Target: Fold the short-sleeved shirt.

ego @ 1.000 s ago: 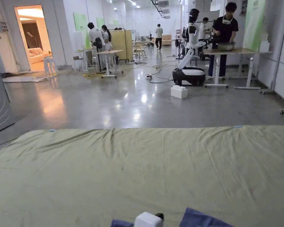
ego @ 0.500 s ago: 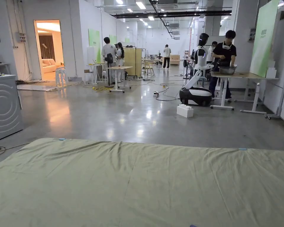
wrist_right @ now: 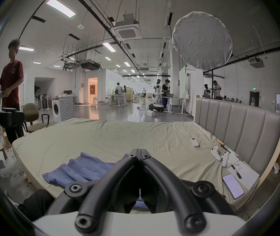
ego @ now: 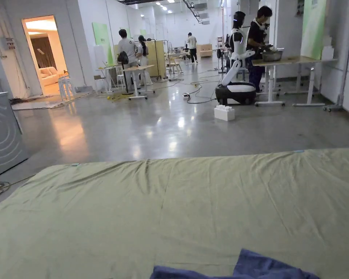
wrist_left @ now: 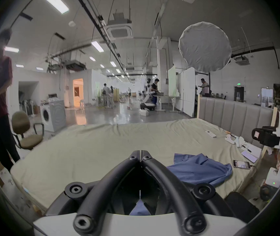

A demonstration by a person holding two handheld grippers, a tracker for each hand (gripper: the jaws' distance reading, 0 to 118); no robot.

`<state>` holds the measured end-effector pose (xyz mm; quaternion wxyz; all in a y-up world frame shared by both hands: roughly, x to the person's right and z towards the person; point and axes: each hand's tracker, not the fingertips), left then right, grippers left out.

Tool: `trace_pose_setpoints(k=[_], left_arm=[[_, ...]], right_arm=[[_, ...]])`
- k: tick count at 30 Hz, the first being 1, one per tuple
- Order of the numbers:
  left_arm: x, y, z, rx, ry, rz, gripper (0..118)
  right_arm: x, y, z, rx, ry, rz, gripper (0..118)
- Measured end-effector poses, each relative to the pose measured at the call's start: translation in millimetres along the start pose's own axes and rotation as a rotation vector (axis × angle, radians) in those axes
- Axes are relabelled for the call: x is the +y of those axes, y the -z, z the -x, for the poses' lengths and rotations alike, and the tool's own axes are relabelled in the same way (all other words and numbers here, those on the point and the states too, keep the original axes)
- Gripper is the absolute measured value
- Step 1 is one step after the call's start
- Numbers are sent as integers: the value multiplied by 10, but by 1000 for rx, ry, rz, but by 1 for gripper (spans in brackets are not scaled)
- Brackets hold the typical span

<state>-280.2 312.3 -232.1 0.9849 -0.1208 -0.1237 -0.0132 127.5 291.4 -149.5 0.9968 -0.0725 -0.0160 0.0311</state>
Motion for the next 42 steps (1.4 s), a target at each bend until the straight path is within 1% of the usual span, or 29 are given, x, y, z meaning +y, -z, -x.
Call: trace_pose_setpoints(k=[2, 3, 4, 5, 6, 7, 8, 10, 11, 13, 18, 21, 23, 25, 26, 27, 28, 29, 30, 31, 32, 34, 36, 37, 38, 39, 40, 41, 42], left_arm=[[13, 364, 95, -55, -51, 75, 0], [17, 581, 143, -89, -74, 142, 6], [-24, 804, 188, -117, -115, 179, 17], [-66, 1077, 256, -171, -185, 266, 36], [-131, 1332, 316, -208, -244, 331, 68], [-212, 1548, 357, -217, -286, 372, 84], [-320, 1782, 390, -210, -296, 411, 85], [-441, 2234, 404, -139, -226, 492, 85], [-502, 2484, 389, -108, -146, 514, 85], [-636, 2792, 365, -94, -88, 556, 85], [-893, 3423, 500, -95, -168, 628, 82], [-1028, 3656, 509, -68, -137, 679, 71], [-1117, 3738, 480, -79, -117, 704, 70], [-1236, 3827, 442, -63, -95, 783, 69], [-1265, 3819, 404, -55, -80, 757, 68], [-1246, 3801, 373, -51, -63, 742, 51], [-1228, 3798, 345, -47, -59, 745, 17], [-1194, 3786, 317, -49, -60, 746, 1], [-1169, 3780, 291, -54, -67, 742, 1], [-1173, 3784, 240, -78, -107, 757, 1], [-1193, 3806, 165, -54, -101, 778, 1], [-1283, 3834, 51, -40, 18, 795, 1], [-1314, 3893, 56, -38, 4, 796, 1], [-1308, 3909, 83, -39, -9, 805, 1], [-1308, 3913, 109, -42, -29, 814, 1], [-1306, 3918, 148, -48, -66, 823, 1], [-1270, 3925, 172, -53, -90, 827, 1], [-1273, 3931, 190, -56, -101, 832, 1], [-1275, 3938, 201, -57, -106, 835, 1]], right_arm=[[-67, 13, -27, -9, 6, 18, 0], [-109, 18, -48, -12, 14, 29, 0], [-151, 30, -68, -15, 25, 42, 0], [-209, 51, -95, -21, 37, 63, 0], [-270, 80, -124, -25, 44, 86, 0], [-324, 101, -148, -31, 57, 111, 0], [-389, 118, -176, -38, 65, 130, 0], [-480, 154, -244, -47, 79, 159, 0], [-535, 179, -286, -49, 89, 177, 0], [-595, 207, -330, -61, 94, 192, 0], [-689, 227, -422, -106, 115, 233, 0], [-744, 218, -458, -128, 128, 254, 0], [-763, 222, -469, -134, 125, 269, 0], [-770, 220, -467, -142, 113, 279, 0], [-773, 223, -469, -141, 108, 285, 0], [-800, 213, -479, -140, 107, 287, 0], [-809, 212, -480, -140, 104, 289, 0], [-814, 223, -477, -137, 100, 291, 0], [-819, 250, -473, -132, 98, 294, 0], [-831, 290, -470, -128, 97, 297, 0], [-832, 338, -472, -119, 96, 300, 0], [-785, 538, -486, -91, 80, 307, 0], [-664, 856, -505, -45, 51, 319, 2], [-586, 1069, -540, -8, 32, 335, 10], [-523, 1245, -572, 13, 17, 345, 25], [-450, 1519, -633, 42, 13, 387, 52], [-399, 1757, -680, 61, 17, 405, 71], [-369, 1988, -724, 80, 24, 441, 75], [-358, 2285, -781, 107, 43, 520, 78]])
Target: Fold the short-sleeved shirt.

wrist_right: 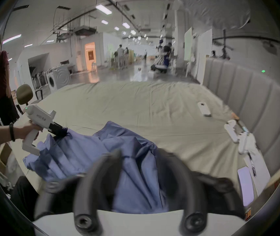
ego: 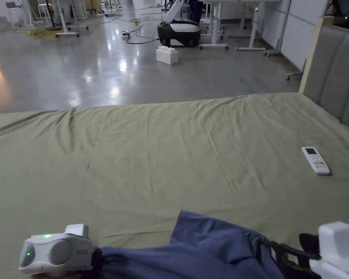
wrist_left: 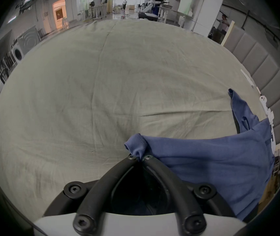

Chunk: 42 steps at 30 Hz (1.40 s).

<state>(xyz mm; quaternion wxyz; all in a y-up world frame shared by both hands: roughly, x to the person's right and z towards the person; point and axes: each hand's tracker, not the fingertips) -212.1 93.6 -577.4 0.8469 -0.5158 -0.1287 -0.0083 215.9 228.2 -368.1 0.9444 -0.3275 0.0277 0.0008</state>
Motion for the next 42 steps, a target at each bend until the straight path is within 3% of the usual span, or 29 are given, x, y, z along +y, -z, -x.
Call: trace_pose_setpoints(k=[7, 12, 14, 16, 18, 19, 21, 22, 23, 24, 27, 29, 32, 34, 37, 42], left_arm=[[53, 37, 54, -20, -30, 19, 1], [78, 51, 23, -14, -22, 33, 1], [94, 60, -6, -2, -4, 40, 1], [105, 69, -27, 8, 12, 44, 1], [102, 70, -26, 11, 15, 44, 1], [101, 70, -25, 12, 12, 42, 1], [87, 72, -22, 12, 10, 35, 1], [76, 59, -30, 13, 9, 31, 1], [71, 53, -35, 15, 10, 28, 1], [59, 50, -47, 19, 15, 23, 1], [22, 25, -78, 38, 23, -4, 1], [2, -19, -72, 37, 25, -16, 1], [7, -250, 26, -48, 3, -29, 1], [-24, -597, 173, -88, -94, -137, 1], [-87, -1225, 389, -190, -176, -283, 1], [-286, -2438, 529, -210, -127, -508, 1]], right_arm=[[451, 1656, -408, -17, 26, 382, 81], [421, 2238, -452, 32, 143, 408, 81], [425, 2332, -368, 77, 114, 403, 81], [427, 2422, -235, 86, 9, 433, 82], [392, 2516, -97, 44, -145, 481, 84], [399, 2525, -67, 42, -157, 466, 83], [458, 2547, -64, 38, -129, 487, 70], [499, 2535, -74, 30, -131, 503, 54], [524, 2523, -81, 35, -135, 504, 19], [555, 2490, -81, 38, -146, 503, 0], [525, 2407, 1, 65, -176, 496, 0], [448, 2393, 73, 76, -251, 509, 0], [468, 2181, 6, 85, -152, 441, 0], [576, 1922, -78, 92, -57, 322, 0], [728, 1423, -286, 168, 149, 175, 0], [1005, 381, -452, 162, 192, -54, 0]])
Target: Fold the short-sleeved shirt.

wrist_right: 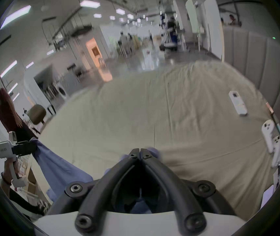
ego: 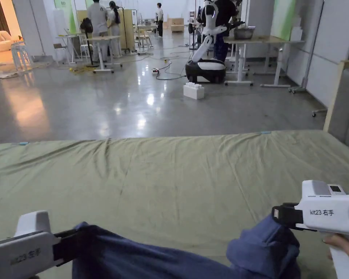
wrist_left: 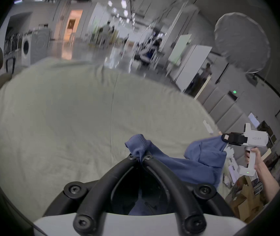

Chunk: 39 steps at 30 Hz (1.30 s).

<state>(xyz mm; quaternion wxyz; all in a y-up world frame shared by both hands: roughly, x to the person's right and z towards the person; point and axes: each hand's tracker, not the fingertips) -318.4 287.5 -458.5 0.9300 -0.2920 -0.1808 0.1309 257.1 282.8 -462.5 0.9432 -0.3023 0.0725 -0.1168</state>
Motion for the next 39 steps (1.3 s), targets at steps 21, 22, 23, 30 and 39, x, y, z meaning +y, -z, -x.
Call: trace_pose_setpoints(k=[21, 22, 23, 30, 39], left_arm=[[1268, -2484, -307, 95, 92, -545, 1], [1286, -2511, -301, 96, 88, -551, 1], [1293, -2532, -291, 94, 79, -563, 1], [1325, -2542, -148, 128, 32, -575, 1], [1445, -2460, -49, 144, -8, -605, 1]], right_arm=[[1384, -2727, 667, -220, -29, -543, 0], [1401, -2760, 674, -229, -27, -551, 0], [1430, -2740, 584, -234, -15, -561, 0], [1526, -2795, 345, -278, 12, -596, 0], [1584, -2859, 362, -310, 11, -637, 0]])
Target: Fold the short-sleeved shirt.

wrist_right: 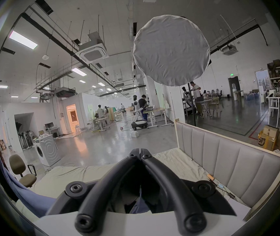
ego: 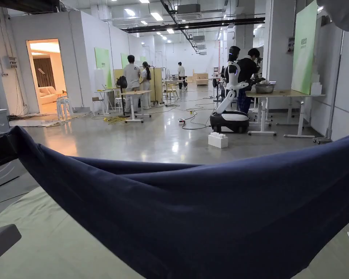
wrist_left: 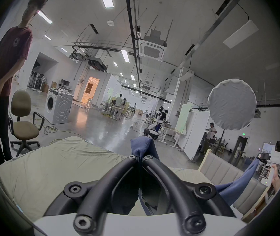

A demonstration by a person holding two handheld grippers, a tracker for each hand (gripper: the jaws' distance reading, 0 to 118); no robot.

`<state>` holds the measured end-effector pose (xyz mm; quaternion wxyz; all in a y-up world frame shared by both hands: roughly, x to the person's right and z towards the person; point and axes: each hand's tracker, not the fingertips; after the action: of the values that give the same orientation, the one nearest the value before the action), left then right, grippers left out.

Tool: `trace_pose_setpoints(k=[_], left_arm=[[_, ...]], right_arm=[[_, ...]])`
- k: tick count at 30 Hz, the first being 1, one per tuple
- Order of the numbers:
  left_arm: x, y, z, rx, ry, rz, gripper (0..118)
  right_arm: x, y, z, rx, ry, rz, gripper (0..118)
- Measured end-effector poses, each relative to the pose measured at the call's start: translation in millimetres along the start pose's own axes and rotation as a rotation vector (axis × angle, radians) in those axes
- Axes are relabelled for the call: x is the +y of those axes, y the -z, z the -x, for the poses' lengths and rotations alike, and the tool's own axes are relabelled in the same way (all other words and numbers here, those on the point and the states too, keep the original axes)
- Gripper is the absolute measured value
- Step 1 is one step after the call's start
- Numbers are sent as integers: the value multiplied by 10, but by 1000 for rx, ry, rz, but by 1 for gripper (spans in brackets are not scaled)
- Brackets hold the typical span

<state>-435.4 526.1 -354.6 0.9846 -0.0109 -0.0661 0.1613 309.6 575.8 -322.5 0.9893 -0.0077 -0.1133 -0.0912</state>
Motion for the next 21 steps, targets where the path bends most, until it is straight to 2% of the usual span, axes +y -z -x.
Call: trace_pose_setpoints(k=[14, 21], left_arm=[[121, 489, -14, 39, 58, 10, 1], [63, 1048, -34, 71, 80, 59, 1]], right_arm=[[16, 284, 169, -28, -44, -11, 0], [-87, 690, 441, -52, -132, -11, 0]])
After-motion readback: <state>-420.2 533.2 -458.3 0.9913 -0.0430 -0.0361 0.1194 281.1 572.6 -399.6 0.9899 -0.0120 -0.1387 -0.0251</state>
